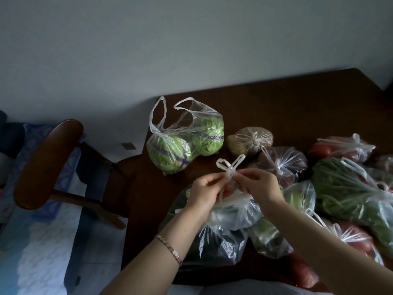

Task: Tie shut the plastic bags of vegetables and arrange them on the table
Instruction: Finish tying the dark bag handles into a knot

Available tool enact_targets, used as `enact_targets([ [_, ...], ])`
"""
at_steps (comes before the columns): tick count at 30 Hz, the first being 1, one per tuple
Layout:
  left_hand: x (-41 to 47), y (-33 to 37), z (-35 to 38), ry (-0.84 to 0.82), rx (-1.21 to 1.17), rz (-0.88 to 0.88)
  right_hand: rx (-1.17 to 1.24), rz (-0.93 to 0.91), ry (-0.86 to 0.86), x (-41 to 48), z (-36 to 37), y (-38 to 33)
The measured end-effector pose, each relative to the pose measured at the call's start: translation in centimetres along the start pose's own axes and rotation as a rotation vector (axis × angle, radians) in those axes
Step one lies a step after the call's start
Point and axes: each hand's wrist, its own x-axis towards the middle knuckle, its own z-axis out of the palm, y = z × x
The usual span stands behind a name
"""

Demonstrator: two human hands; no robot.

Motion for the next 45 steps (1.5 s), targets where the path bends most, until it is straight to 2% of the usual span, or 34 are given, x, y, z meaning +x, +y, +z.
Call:
enact_targets([
  [4, -0.1, 0.0, 0.0, 0.002, -0.031, -0.012, -0.065, -0.036, -0.007, -0.6, -0.1, -0.1],
  [9, 0.0, 0.2, -0.3, -0.029, -0.008, -0.045, -0.128, -0.126, -0.214, -1.3, -0.4, -0.4],
  [12, 0.1, 0.4, -0.4, -0.059, 0.061, -0.002, -0.148, -0.146, -0.285, -1.3, -0.5, -0.4],
  [17, 0.0, 0.2, -0.3, -0.07, 0.28, 0.119, -0.169, -0.148, -0.185, -0.9, -0.5, 0.2],
  [20, 0.3, -0.2, -0.8, 0.043, 0.386, 0.212, -0.148, -0.123, -0.086, -0.7, -0.5, 0.4],
  [23, 0.3, -0.6, -1.5, 0.142, 0.356, 0.215, -0.133, -0.087, -0.024, -0.2, -0.6, 0.6],
  [25, 0.2, -0.7, -2.2, 0.17, 0.423, 0.21, -0.132, -0.065, -0.018, -0.2, -0.5, 0.6],
  [28, -0.1, 0.2, -2.7, 0.077, 0.649, 0.197, -0.203, -0.103, -0.018, -0.3, -0.3, 0.5],
  [33, -0.1, 2.6, -1.4, -0.267, 1.137, 0.167, -0.252, -0.142, -0.055, -0.2, 0.1, 0.3],
  [35, 0.0, 2.9, -0.7, -0.342, 1.236, 0.141, -0.236, -0.15, -0.06, 0.0, 0.0, 0.1],
  [37, 0.2, 2.7, -0.3, -0.36, 1.187, 0.164, -0.177, -0.129, -0.024, 0.2, -0.4, 0.0],
  [41, 0.8, 1.7, -0.2, -0.258, 0.99, 0.212, -0.198, -0.043, 0.109, 0.6, -1.0, 0.5],
  [45, 1.3, 0.5, -0.3, -0.116, 0.79, 0.049, -0.306, -0.027, 0.003, -0.5, -0.8, 0.7],
])
